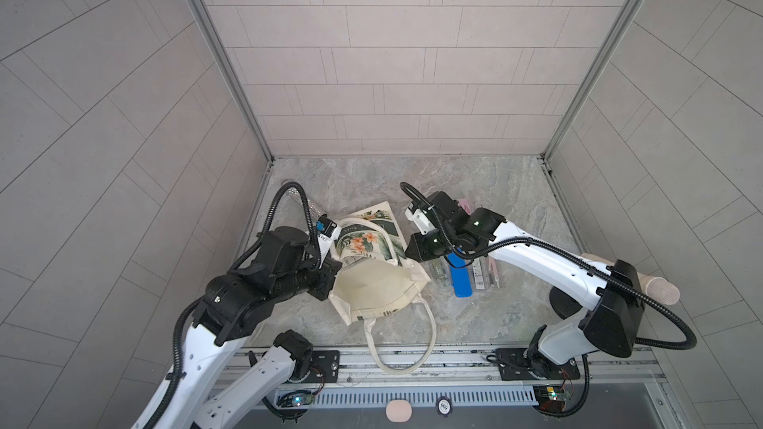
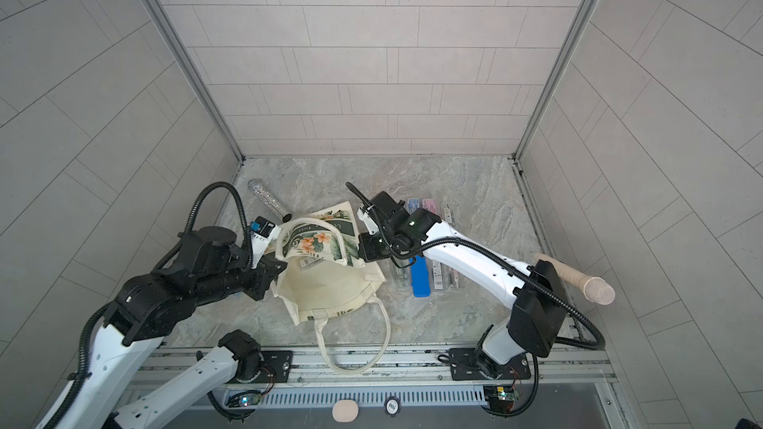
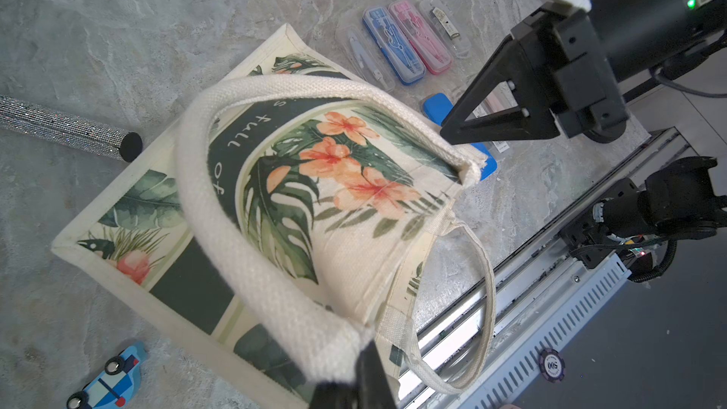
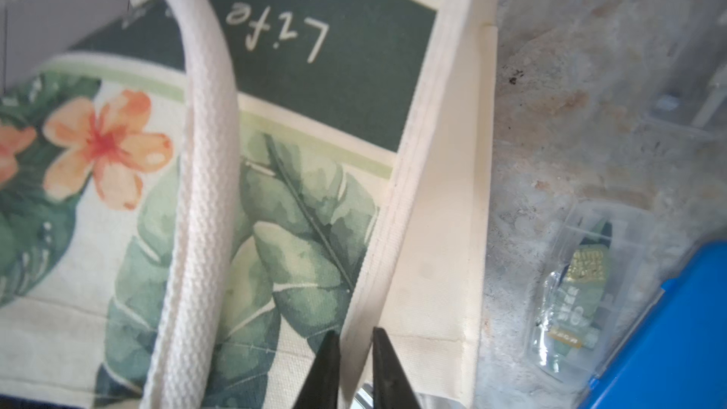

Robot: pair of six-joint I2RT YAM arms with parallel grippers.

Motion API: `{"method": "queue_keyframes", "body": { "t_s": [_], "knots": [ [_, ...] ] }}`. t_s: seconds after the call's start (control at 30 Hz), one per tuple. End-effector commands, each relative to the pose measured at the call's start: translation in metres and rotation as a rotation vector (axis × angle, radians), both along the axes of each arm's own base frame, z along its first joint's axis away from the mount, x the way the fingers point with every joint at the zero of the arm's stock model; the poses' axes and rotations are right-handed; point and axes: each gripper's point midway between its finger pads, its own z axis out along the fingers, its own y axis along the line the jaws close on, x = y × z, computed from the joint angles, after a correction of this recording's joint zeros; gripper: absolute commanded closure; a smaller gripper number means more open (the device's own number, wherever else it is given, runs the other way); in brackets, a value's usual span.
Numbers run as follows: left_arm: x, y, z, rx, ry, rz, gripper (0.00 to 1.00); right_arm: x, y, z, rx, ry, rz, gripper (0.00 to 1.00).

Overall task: Take out the compass set from the canvas bag
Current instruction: Adjust the canvas bag at the center of the board.

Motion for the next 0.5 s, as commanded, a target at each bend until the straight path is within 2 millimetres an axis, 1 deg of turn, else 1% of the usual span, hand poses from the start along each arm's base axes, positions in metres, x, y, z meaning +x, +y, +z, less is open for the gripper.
{"method": "queue_keyframes", "body": {
  "t_s": [0.0,0.03,0.1,0.13,0.3,0.4,0.47],
  "knots": [
    [0.008,-0.002,0.008,-0.013,-0.047,0.011,0.96,-0.004,0.001,0.012,0.058,-0.007,-0.018,1.0],
    [0.009,-0.001,0.008,-0.01,-0.043,0.014,0.93,-0.004,0.0,0.016,0.068,-0.017,-0.024,1.0],
    [0.011,-0.001,0.005,-0.002,-0.033,0.02,0.83,-0.004,-0.003,0.022,0.092,-0.032,-0.043,1.0],
    [0.011,-0.002,0.004,0.002,-0.031,0.018,0.8,-0.005,-0.003,0.024,0.105,-0.035,-0.051,1.0],
    [0.016,0.001,0.003,0.021,-0.043,0.035,0.74,-0.006,-0.009,0.034,0.151,-0.063,-0.095,1.0],
    [0.018,0.002,0.003,0.022,-0.044,0.046,0.63,-0.005,-0.012,0.039,0.158,-0.078,-0.105,1.0],
    [0.018,0.001,0.005,0.015,-0.05,0.049,0.59,-0.005,-0.013,0.04,0.163,-0.079,-0.104,1.0]
  ]
}}
